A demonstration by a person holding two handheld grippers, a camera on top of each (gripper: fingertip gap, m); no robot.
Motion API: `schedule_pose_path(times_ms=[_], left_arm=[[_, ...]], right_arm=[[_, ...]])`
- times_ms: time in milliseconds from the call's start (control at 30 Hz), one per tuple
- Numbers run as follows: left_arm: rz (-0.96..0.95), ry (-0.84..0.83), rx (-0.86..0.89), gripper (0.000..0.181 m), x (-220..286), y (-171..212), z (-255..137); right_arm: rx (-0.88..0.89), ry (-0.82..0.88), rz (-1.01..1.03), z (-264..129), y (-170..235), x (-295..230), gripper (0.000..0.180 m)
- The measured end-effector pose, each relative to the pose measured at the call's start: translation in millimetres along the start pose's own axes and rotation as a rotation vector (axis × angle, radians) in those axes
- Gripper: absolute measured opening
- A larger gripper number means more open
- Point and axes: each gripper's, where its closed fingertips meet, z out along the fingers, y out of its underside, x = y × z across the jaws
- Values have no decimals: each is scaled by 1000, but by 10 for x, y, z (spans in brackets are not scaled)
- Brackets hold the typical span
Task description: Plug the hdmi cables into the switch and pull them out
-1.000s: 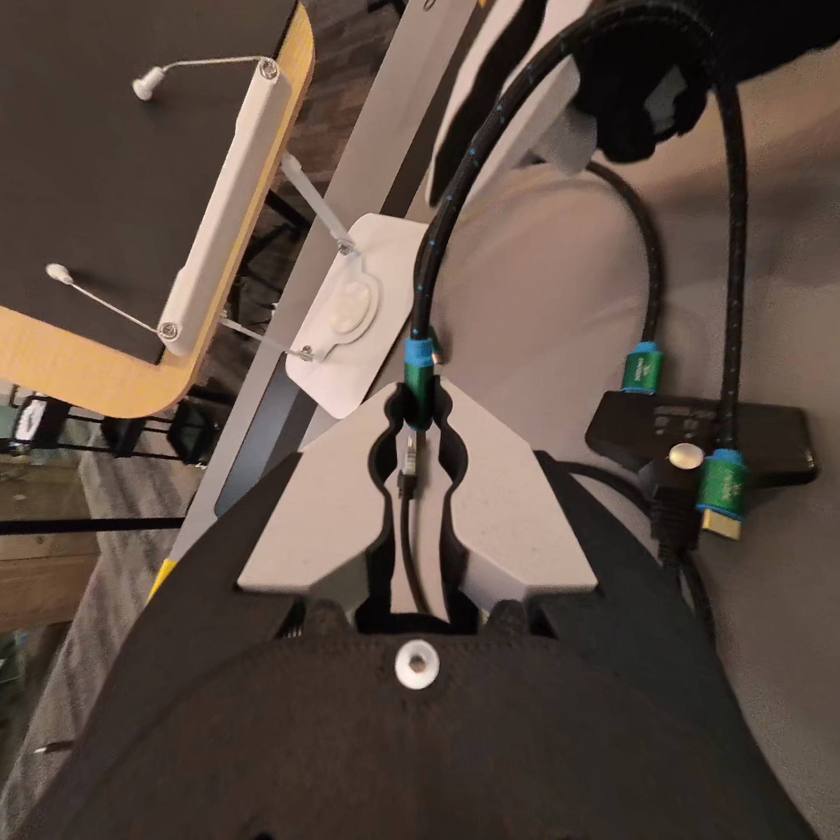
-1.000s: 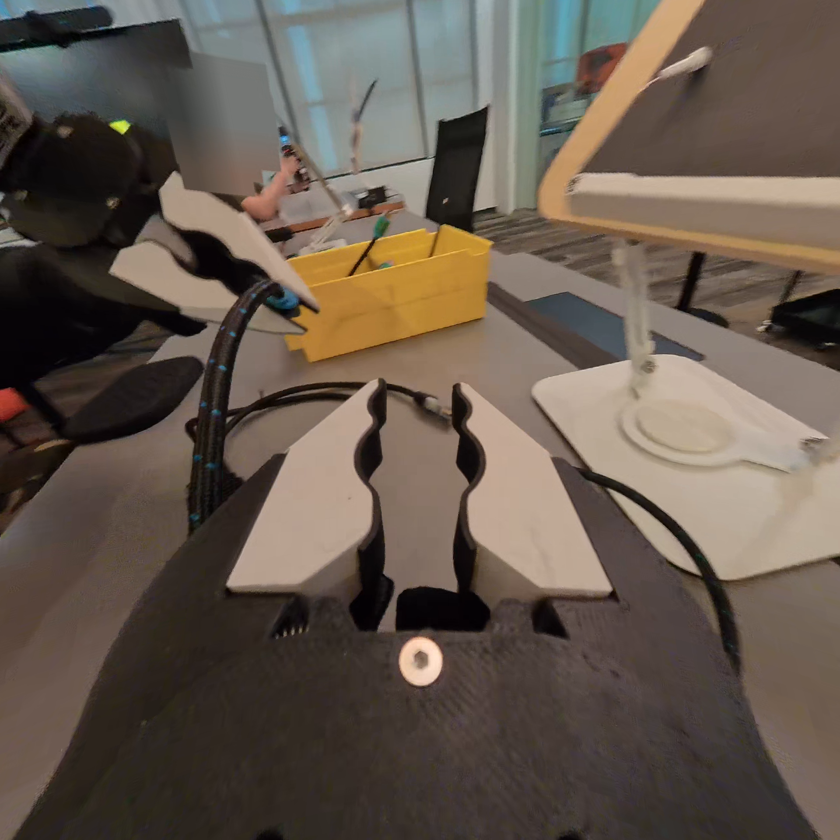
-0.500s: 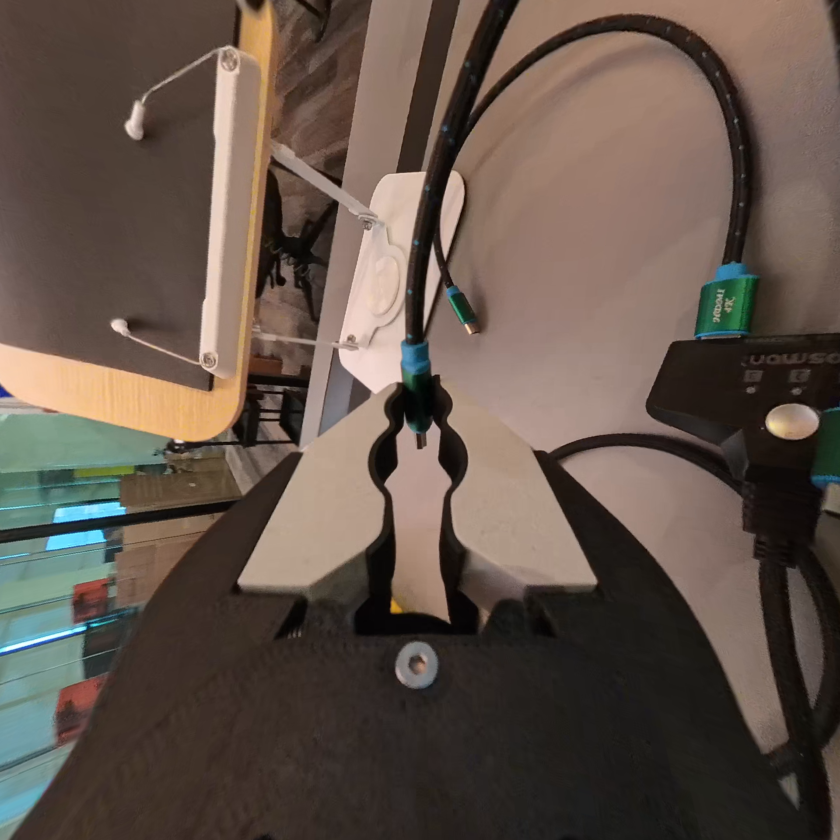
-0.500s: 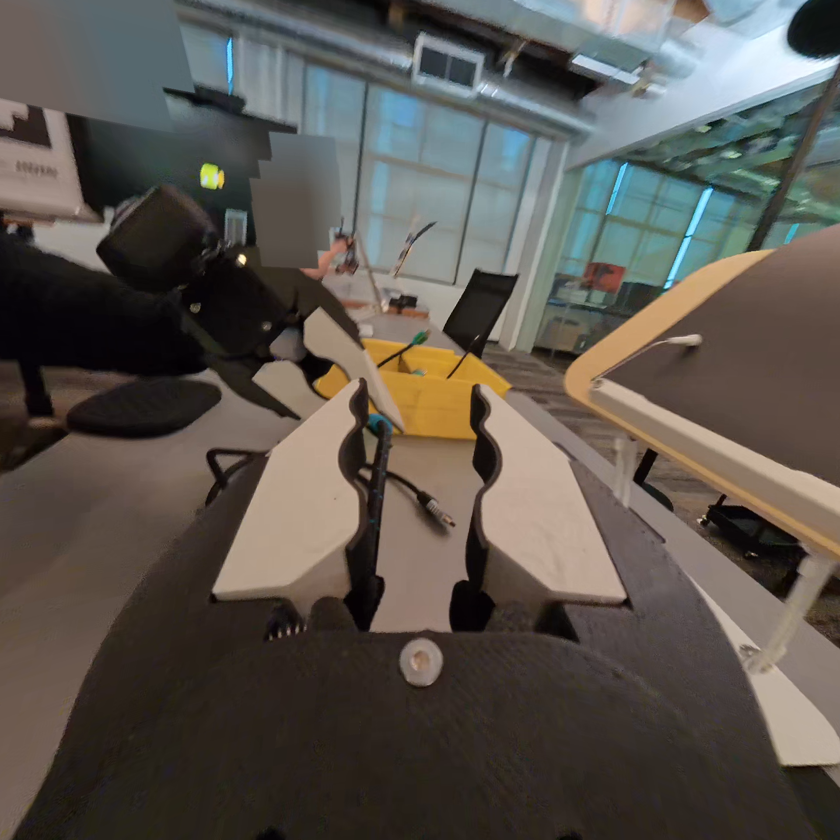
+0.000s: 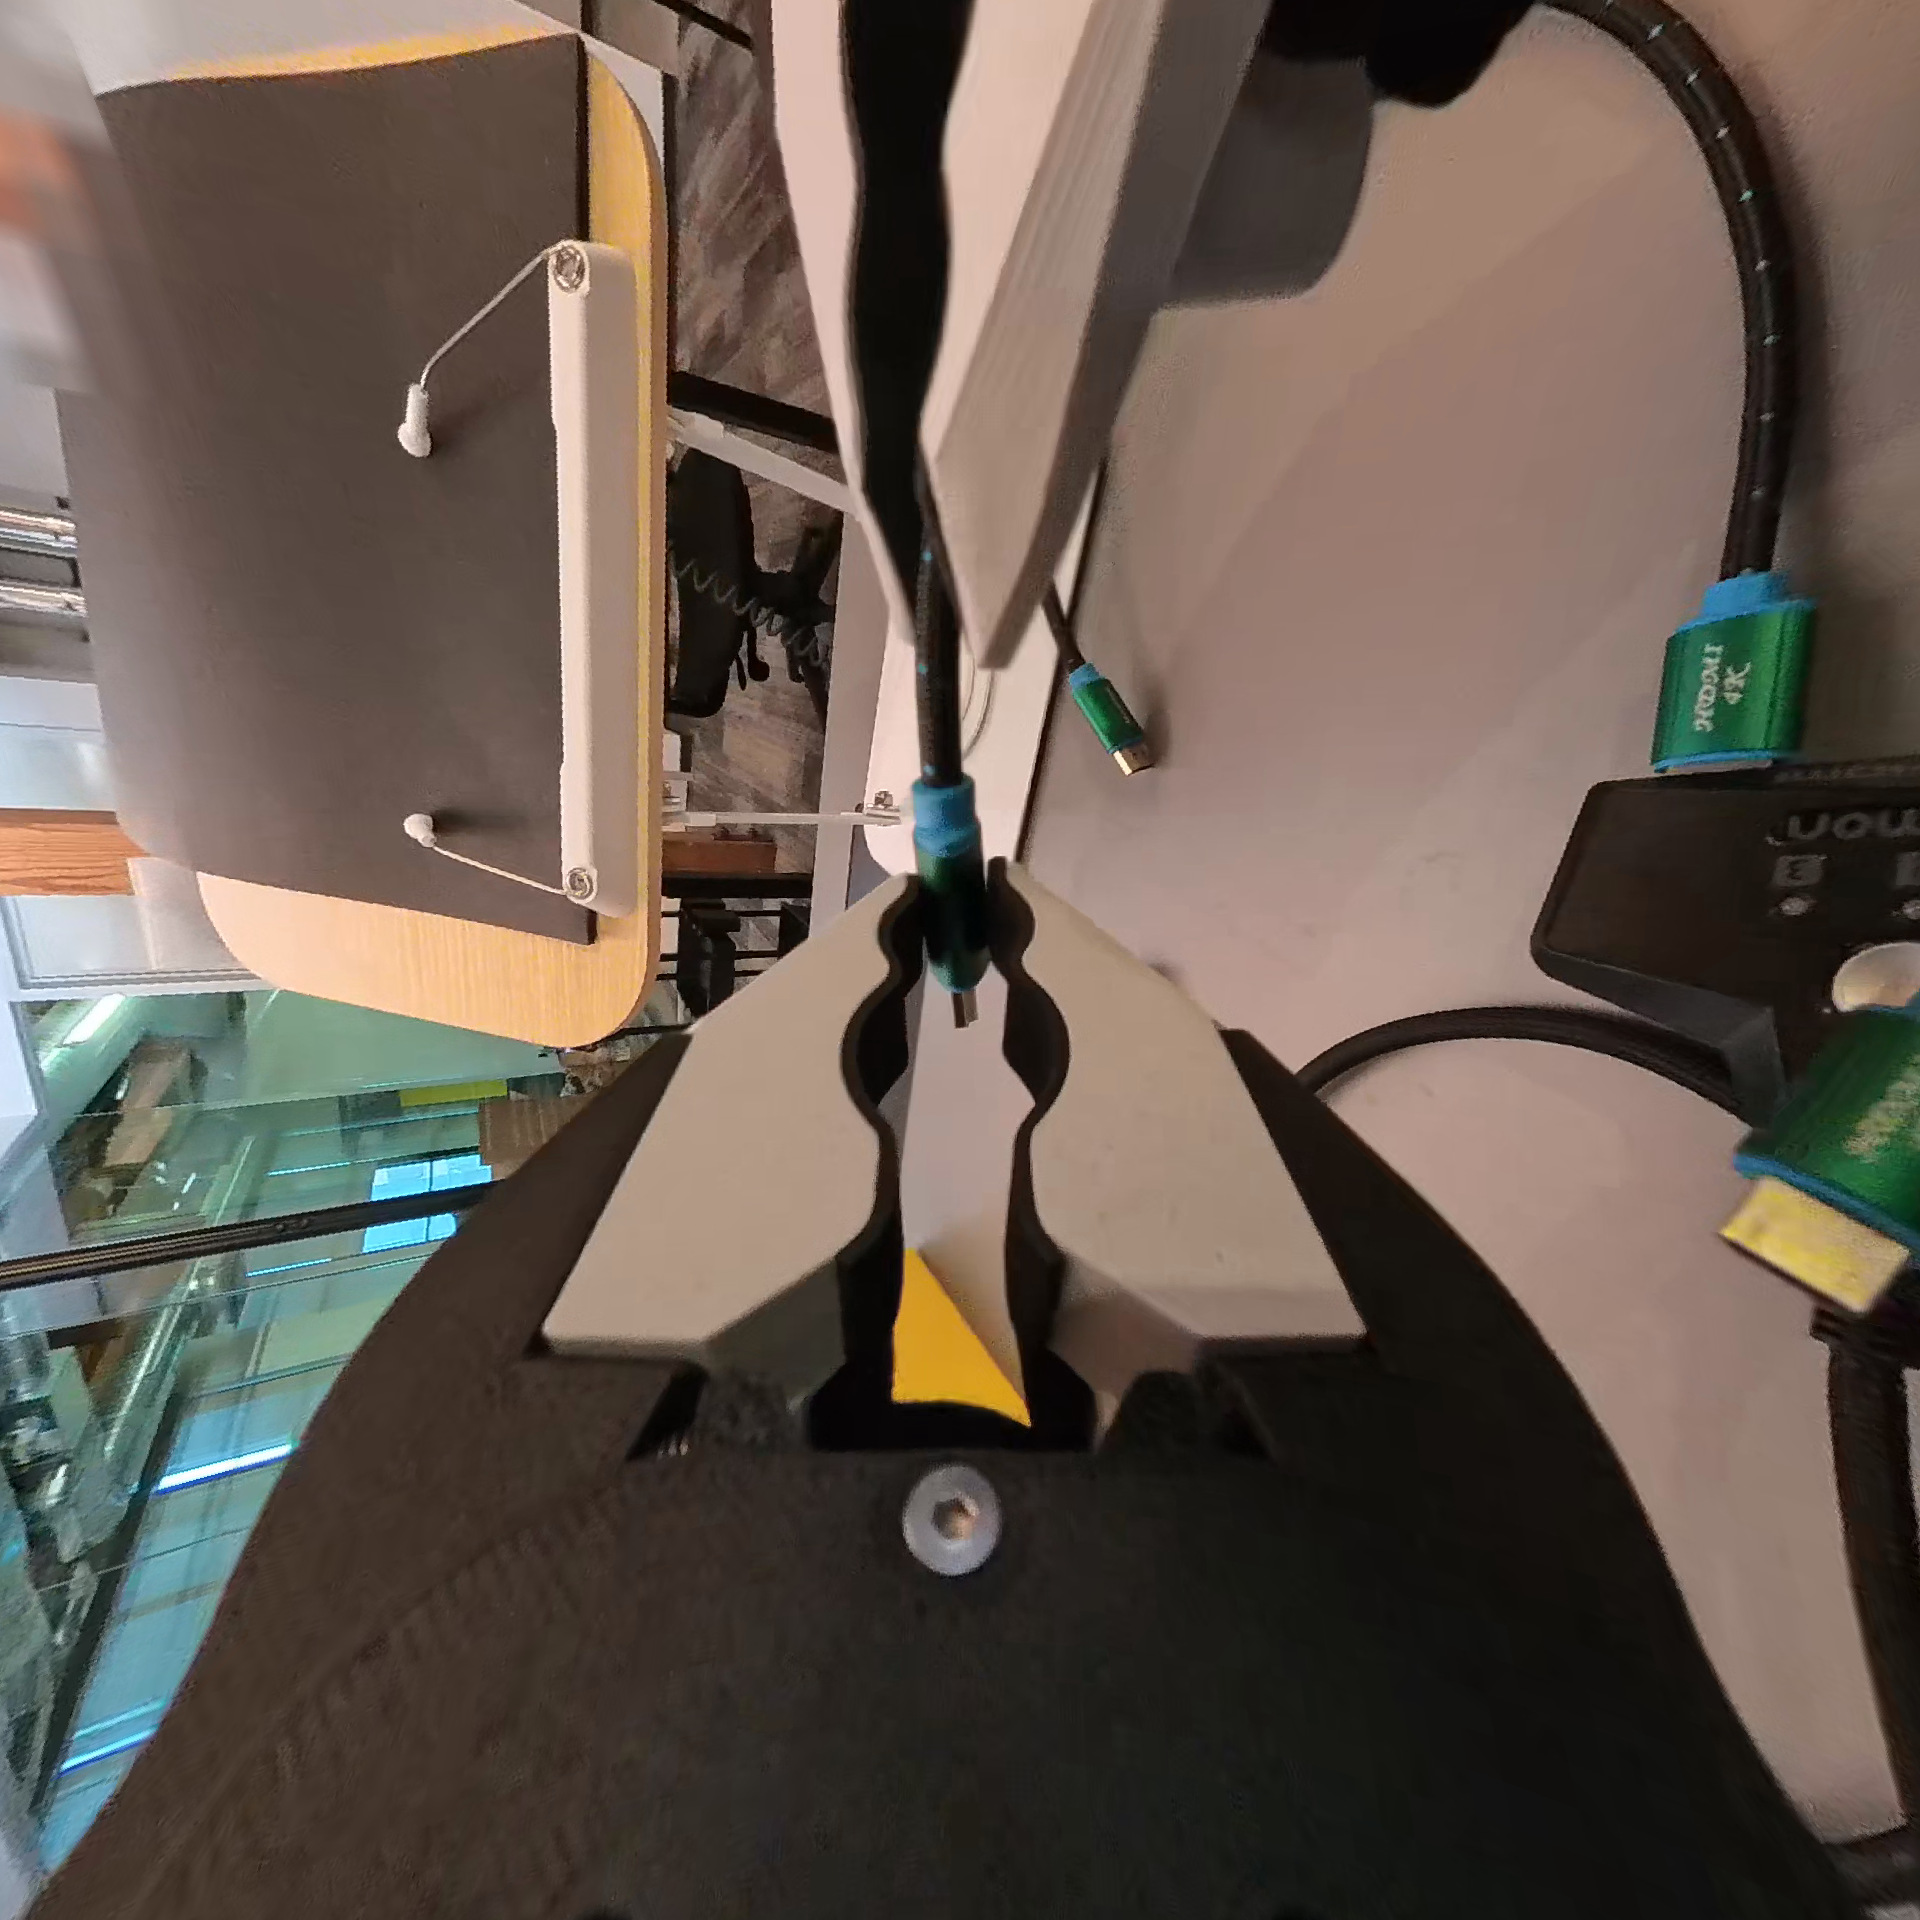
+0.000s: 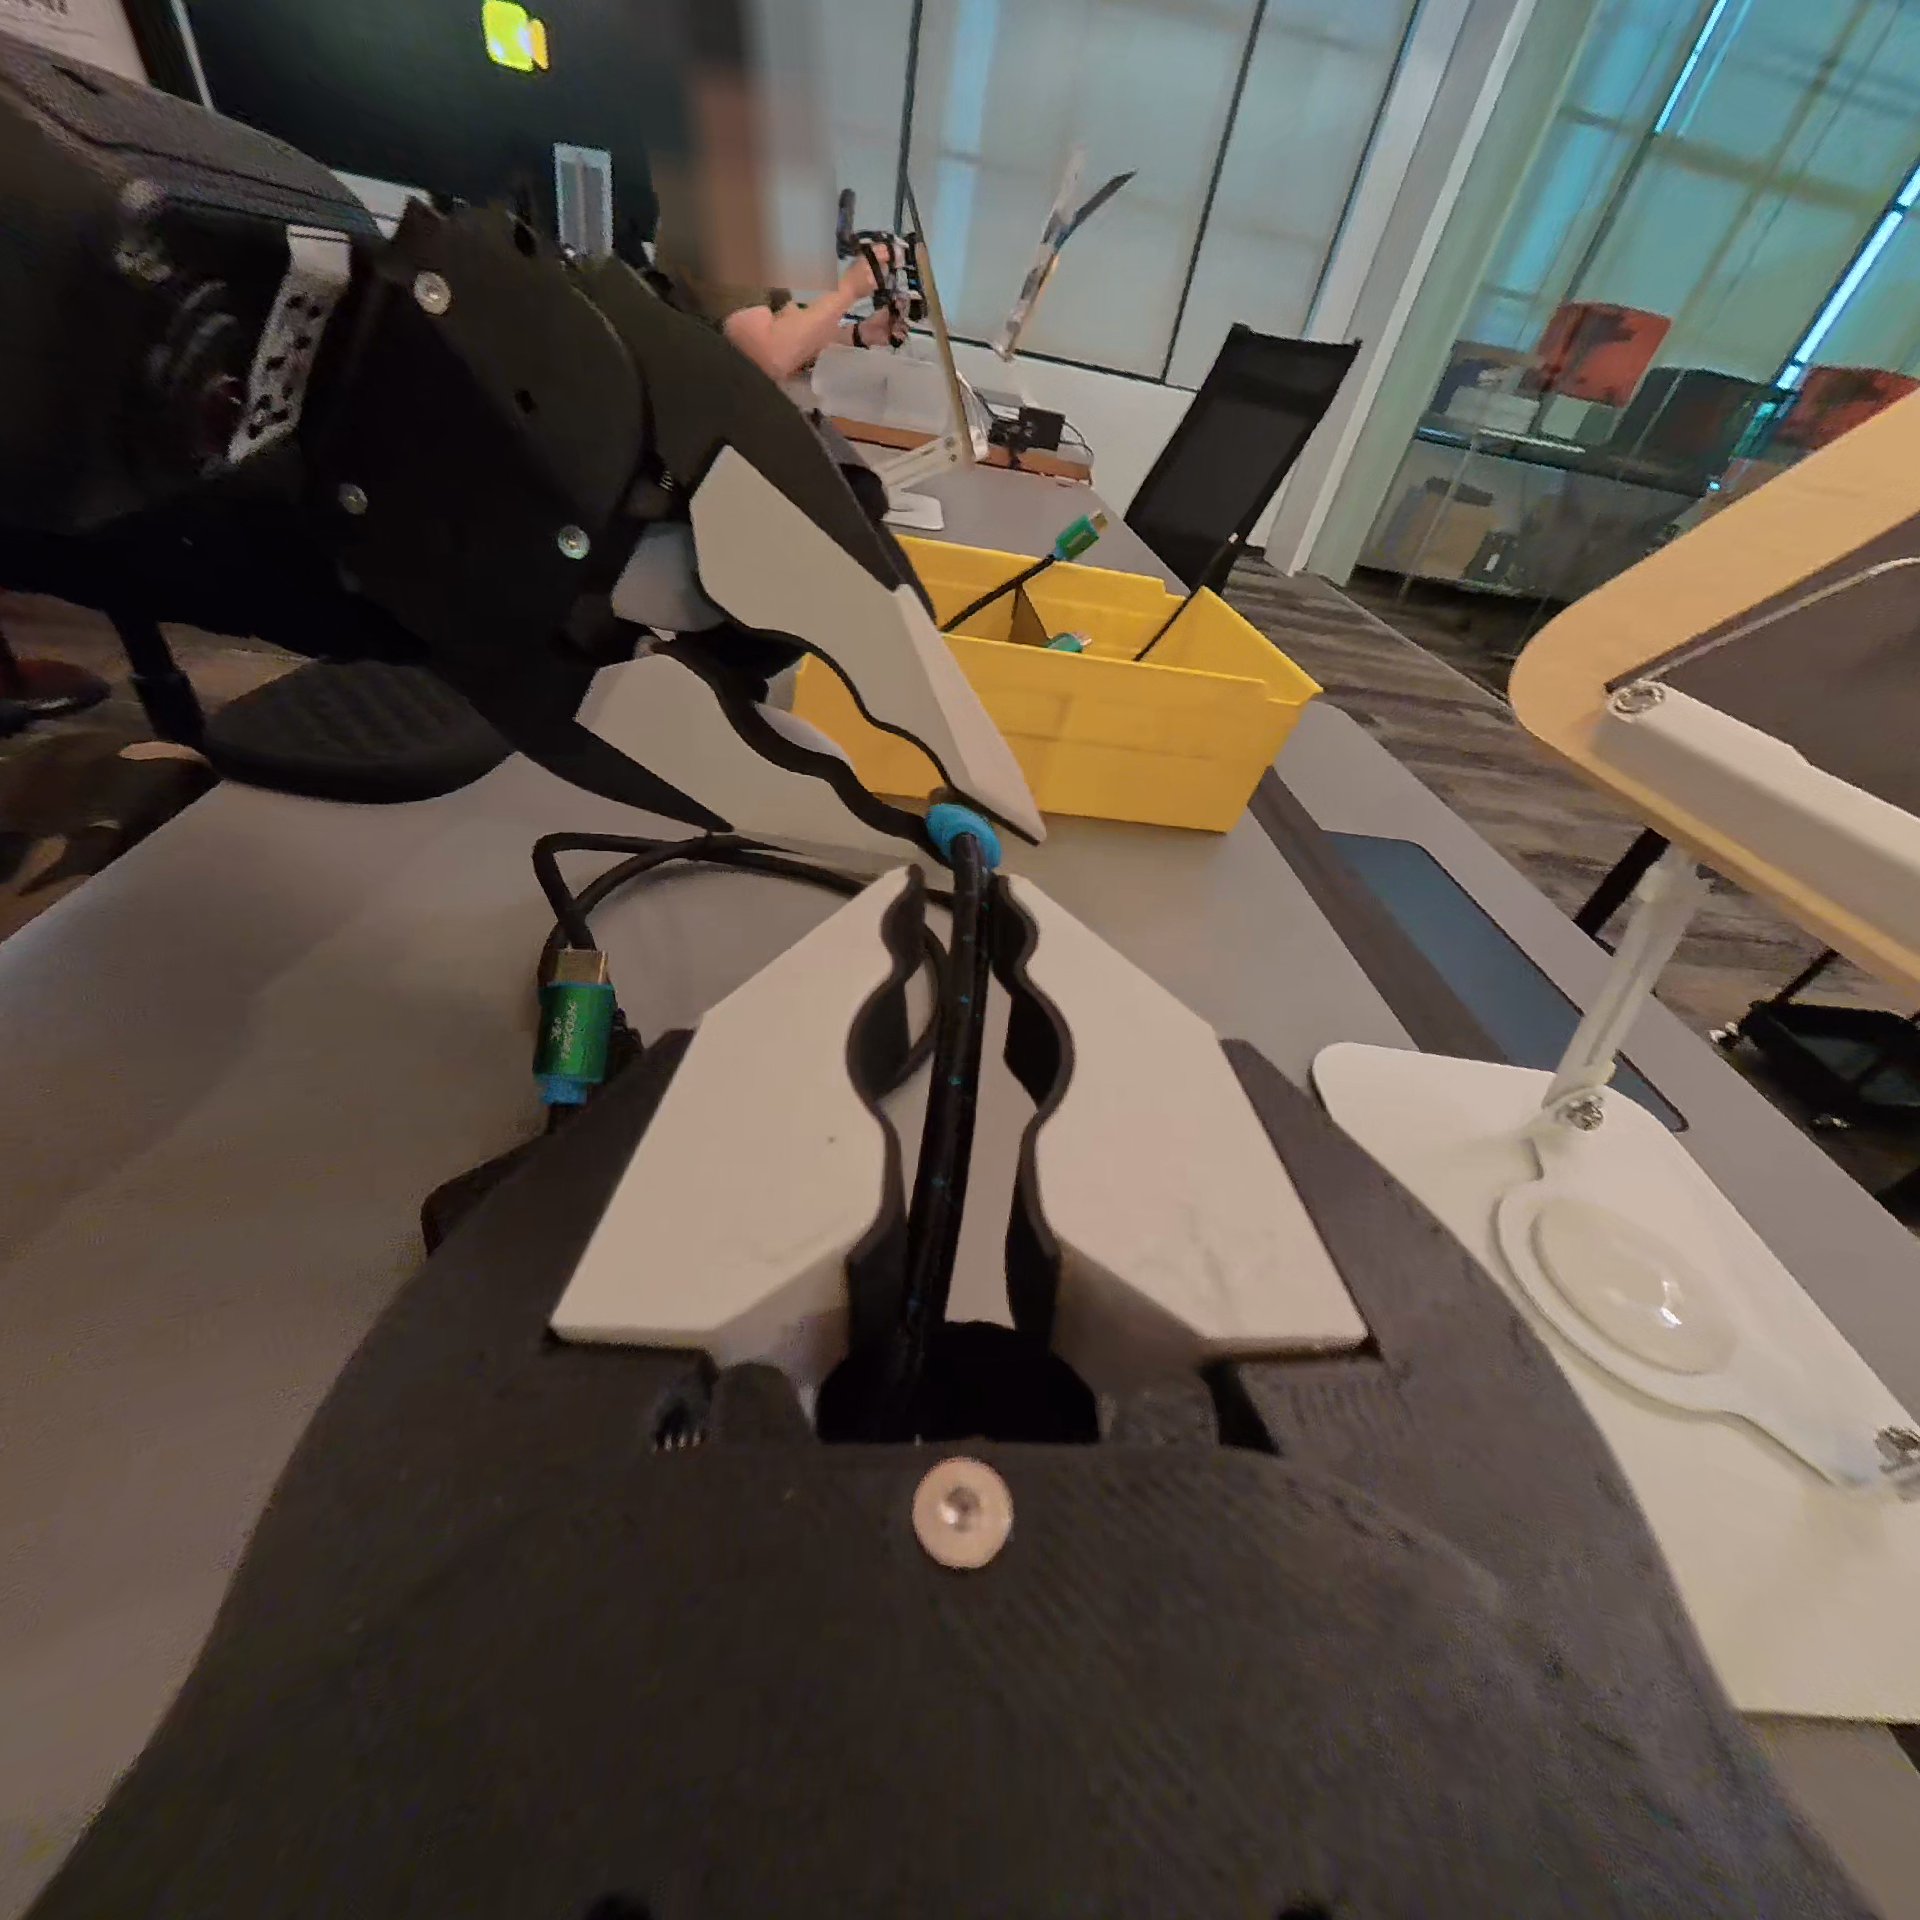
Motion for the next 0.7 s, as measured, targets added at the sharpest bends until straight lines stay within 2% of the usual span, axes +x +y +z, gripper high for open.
schedule_pose_path(times_ms=[33, 267, 333, 400, 567, 700], left_arm=[[-4, 3, 8, 10, 10, -13, -3], [-38, -7, 35, 10, -38, -46, -33], [-85, 7, 36, 20, -65, -4, -42], [-199, 74, 61, 31, -50, 31, -61], [-644, 342, 243, 42, -19, -81, -223], [-895, 527, 368, 43, -28, -205, -338]], right_arm=[[-5, 5, 1, -10, 11, 13, 5], [23, 2, 11, -48, -34, 20, 5], [58, 3, 16, -84, -80, 35, 4], [95, -1, 21, -131, -131, 44, 4], [147, -8, 14, -214, -212, 49, 4], [170, -35, -3, -222, -259, -9, 4]])
